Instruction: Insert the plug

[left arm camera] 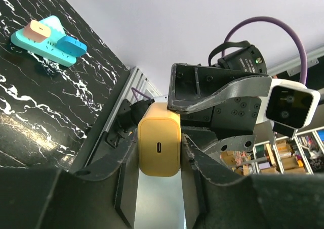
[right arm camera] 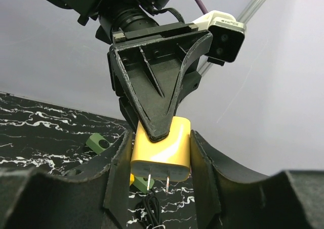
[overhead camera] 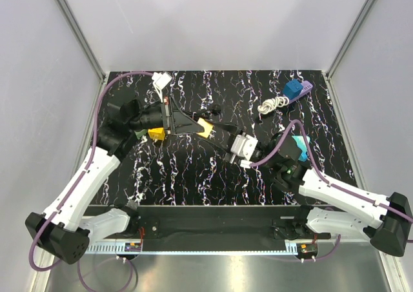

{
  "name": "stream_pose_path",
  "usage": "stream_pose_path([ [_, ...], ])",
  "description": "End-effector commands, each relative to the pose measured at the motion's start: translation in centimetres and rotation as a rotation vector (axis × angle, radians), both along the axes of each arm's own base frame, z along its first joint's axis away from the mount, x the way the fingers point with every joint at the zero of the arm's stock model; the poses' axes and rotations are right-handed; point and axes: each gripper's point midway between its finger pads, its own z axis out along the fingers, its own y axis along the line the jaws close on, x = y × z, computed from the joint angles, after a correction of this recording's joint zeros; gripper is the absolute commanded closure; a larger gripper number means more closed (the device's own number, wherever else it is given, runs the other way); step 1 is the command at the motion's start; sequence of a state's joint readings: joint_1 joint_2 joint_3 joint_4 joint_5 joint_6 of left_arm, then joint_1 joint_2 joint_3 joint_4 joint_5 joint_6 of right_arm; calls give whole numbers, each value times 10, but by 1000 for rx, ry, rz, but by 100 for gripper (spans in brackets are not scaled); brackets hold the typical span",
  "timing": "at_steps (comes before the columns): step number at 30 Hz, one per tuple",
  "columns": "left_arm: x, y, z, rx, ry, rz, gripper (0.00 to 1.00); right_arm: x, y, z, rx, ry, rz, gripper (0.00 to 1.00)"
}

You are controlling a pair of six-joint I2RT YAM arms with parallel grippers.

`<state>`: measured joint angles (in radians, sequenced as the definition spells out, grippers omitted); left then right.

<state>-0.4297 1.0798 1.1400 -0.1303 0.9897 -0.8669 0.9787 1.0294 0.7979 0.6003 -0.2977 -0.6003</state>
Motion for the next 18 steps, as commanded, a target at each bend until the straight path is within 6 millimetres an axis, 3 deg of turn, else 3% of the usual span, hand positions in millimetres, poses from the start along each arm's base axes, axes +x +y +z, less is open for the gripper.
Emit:
stream_pose_path([
  [1,-8,0,16,-19,-90,-48,100,-11,-1,10,31,10,48,96],
  [4,-1,4,0,57,-126,-8,100,-9,-6,13,60,49,32,58],
  [6,7,10,-2,103,-218,33,100,-12,-10,13,67,60,34,46],
  [7,16,15,-5,137,-335,55,100,-15,-12,13,80,85,46,33],
  [8,25,25,-16,192,-326,96,100,-18,-18,13,94,95,48,32],
  [10,47,42,-14,275,-417,171,100,-25,-25,9,115,137,68,25],
  [11,55,50,-28,330,-368,179,100,-29,-34,4,131,157,66,20],
  [13,79,77,-26,397,-434,242,100,-34,-44,1,179,198,71,17],
  [15,99,99,-43,473,-431,267,100,-37,-57,-12,203,228,56,13],
  [16,108,107,-47,540,-557,243,100,-37,-61,-15,216,249,47,13],
  [17,118,117,-64,620,-544,247,100,-33,-68,-24,233,271,13,11],
  [18,136,139,-79,769,-547,317,100,-31,-72,-27,246,288,-4,11],
])
